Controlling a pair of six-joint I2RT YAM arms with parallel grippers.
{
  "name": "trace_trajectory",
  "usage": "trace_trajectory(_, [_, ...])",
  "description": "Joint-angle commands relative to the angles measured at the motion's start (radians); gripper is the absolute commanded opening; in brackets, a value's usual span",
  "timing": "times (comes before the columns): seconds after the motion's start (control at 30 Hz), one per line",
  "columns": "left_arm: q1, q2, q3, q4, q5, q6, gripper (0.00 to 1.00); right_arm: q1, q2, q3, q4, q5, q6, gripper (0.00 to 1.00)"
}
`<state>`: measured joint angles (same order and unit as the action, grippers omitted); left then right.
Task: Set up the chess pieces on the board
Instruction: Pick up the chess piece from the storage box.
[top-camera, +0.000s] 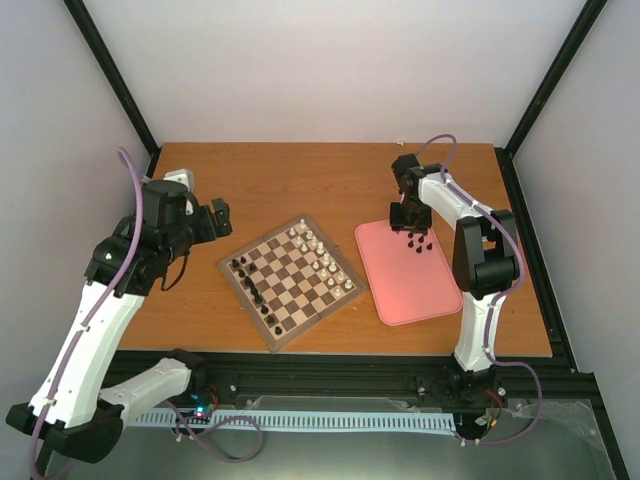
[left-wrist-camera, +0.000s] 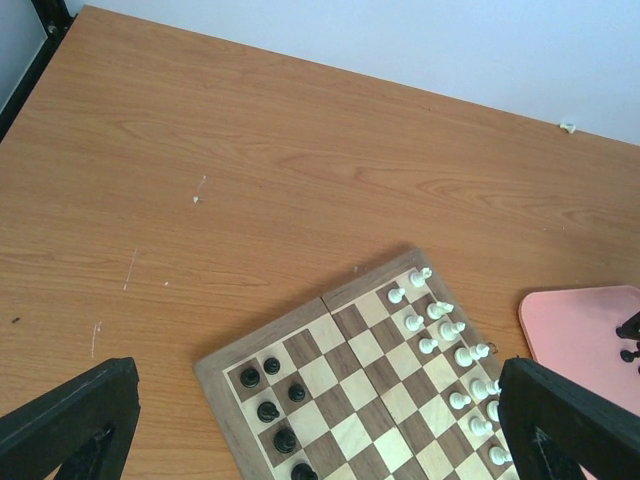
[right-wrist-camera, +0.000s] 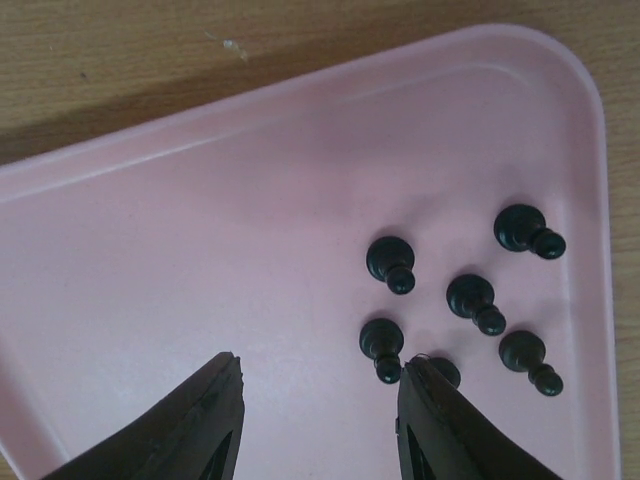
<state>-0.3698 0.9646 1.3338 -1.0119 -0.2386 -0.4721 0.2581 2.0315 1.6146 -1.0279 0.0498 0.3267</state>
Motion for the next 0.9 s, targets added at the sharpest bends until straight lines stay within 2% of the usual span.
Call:
trace_trajectory(0.0, [0.004,0.014,0.010,0.038,0.015,-0.008,1.00,-0.011,0.018,0.012,0.040,0.014,-0.027,0.44])
trace_trajectory(0.27, [0.004,0.035,0.012,0.045,0.005,-0.016,1.00,-0.060,0.060,0.031,0.056,0.007,-0.058,0.43])
trace_trajectory(0.63, [0.004,0.061,0.016,0.056,0.005,-0.027,1.00,-0.072,0.103,0.042,0.061,-0.002,-0.080,0.35])
trace_trajectory(0.87, [0.005,0.063,0.016,0.058,0.007,-0.037,1.00,-0.077,0.109,0.039,0.062,0.004,-0.087,0.22])
